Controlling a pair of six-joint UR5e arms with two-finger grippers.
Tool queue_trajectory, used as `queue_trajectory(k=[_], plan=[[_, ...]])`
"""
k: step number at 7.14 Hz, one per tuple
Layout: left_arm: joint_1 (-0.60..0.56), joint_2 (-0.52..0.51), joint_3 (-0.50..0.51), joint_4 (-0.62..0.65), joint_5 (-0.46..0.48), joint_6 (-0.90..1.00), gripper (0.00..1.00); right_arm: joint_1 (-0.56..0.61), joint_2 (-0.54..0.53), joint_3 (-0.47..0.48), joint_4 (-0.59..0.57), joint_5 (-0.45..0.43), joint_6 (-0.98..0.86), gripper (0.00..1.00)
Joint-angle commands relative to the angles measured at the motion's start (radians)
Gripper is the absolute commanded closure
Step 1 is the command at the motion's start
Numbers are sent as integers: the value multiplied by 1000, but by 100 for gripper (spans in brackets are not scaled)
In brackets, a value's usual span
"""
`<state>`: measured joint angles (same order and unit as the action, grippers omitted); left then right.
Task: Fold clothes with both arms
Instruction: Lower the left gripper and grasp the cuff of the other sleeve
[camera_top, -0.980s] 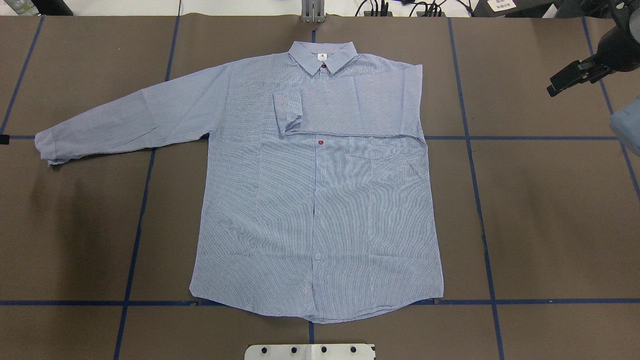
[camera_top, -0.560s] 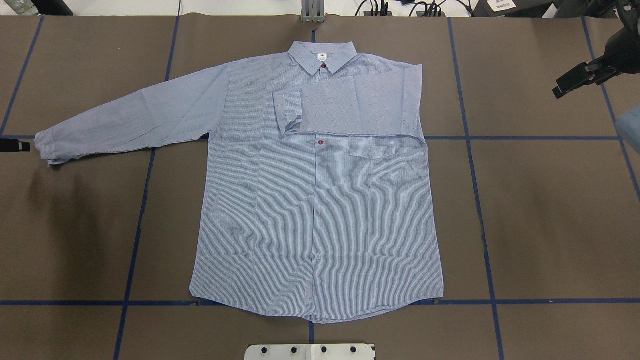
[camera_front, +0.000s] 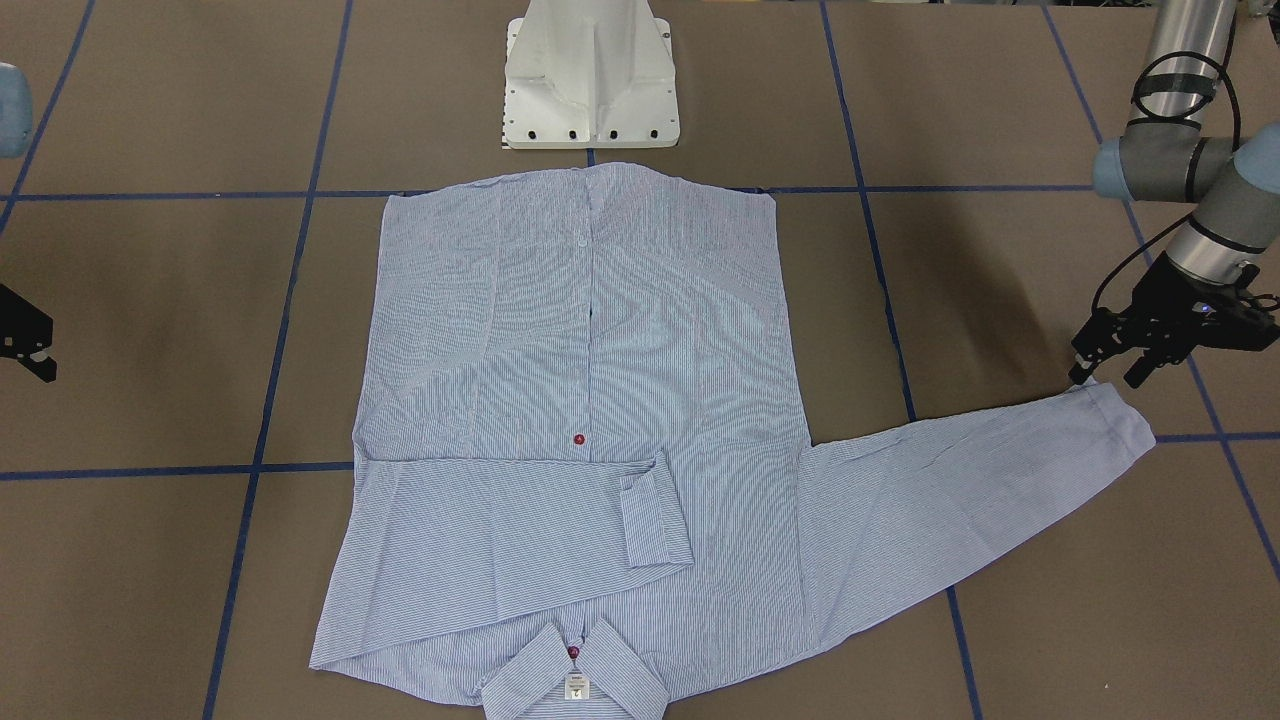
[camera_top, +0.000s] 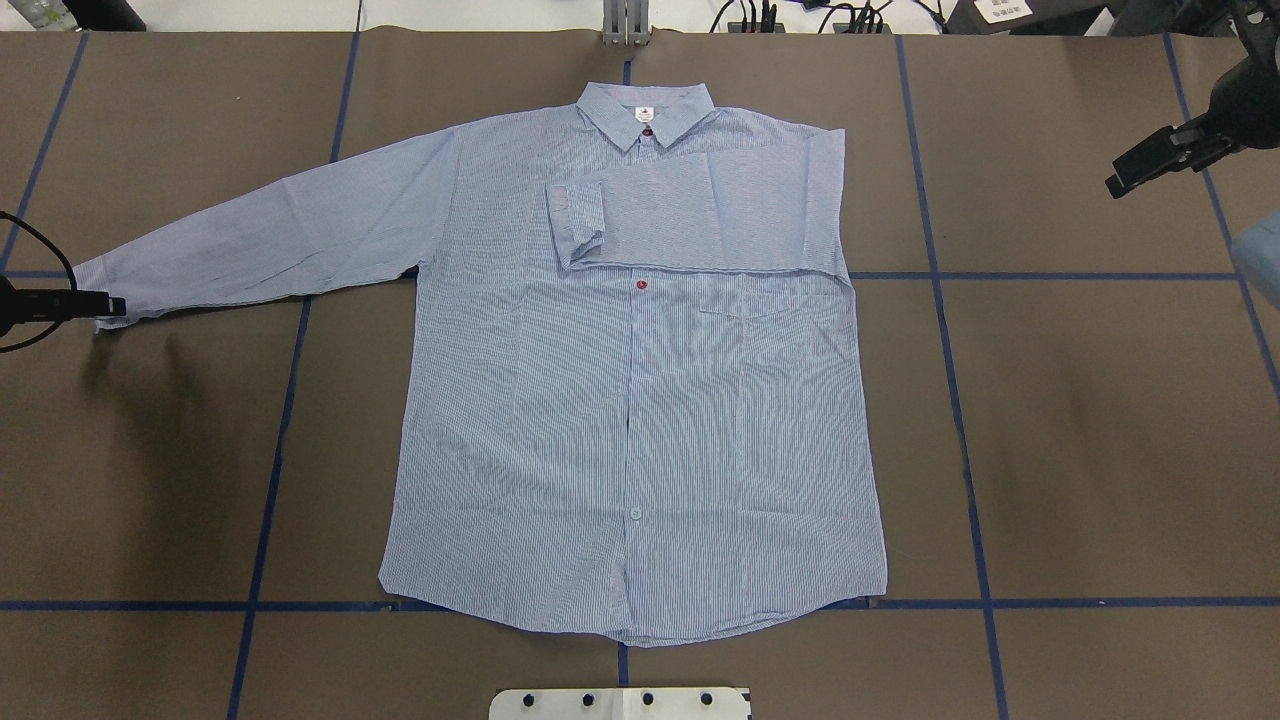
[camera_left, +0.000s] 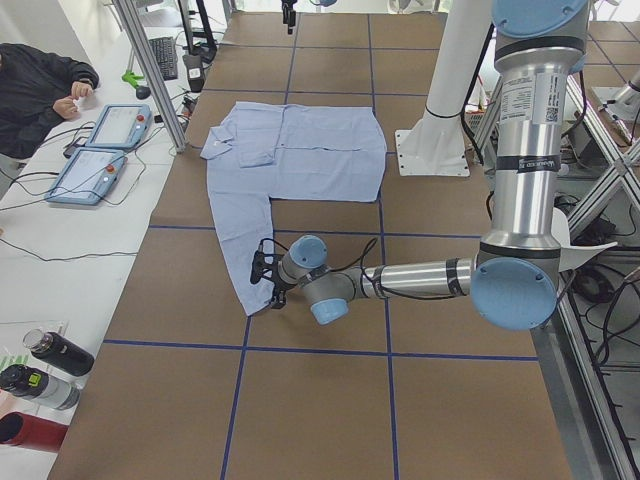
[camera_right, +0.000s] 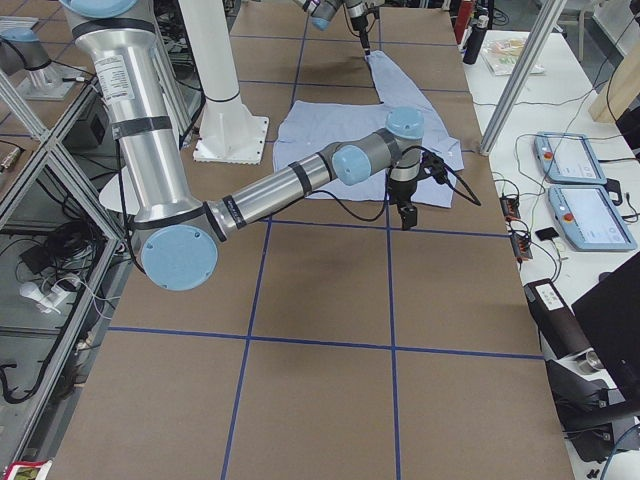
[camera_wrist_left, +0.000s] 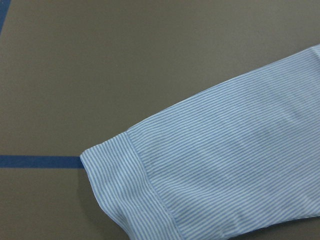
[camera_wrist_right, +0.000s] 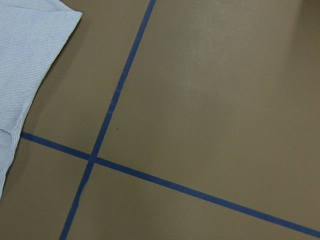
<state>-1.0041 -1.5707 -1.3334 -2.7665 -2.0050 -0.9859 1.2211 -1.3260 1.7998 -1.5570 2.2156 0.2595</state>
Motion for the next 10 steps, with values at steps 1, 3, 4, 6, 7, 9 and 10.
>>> queue_trajectory(k=[1,3,4,6,7,9,10], plan=[[2,-8,16,1,2,-2,32,0,1,1,0,-1,1,0],[2,-18,32,1,2,-2,33,0,1,1,0,-1,3,0],[2,-23,42,1,2,-2,36,0,2,1,0,-1,3,0],[2,-28,46,1,2,-1,73,0,2,1,0,1,3,0],[2,-28,43,-2,-1,10,100,0,2,3,0,1,4,0],[2,-25,33,-4,-9,12,100,0,7,1,0,1,10,0],[2,-22,5,2,-43,12,100,0,10,3,0,1,10,0]])
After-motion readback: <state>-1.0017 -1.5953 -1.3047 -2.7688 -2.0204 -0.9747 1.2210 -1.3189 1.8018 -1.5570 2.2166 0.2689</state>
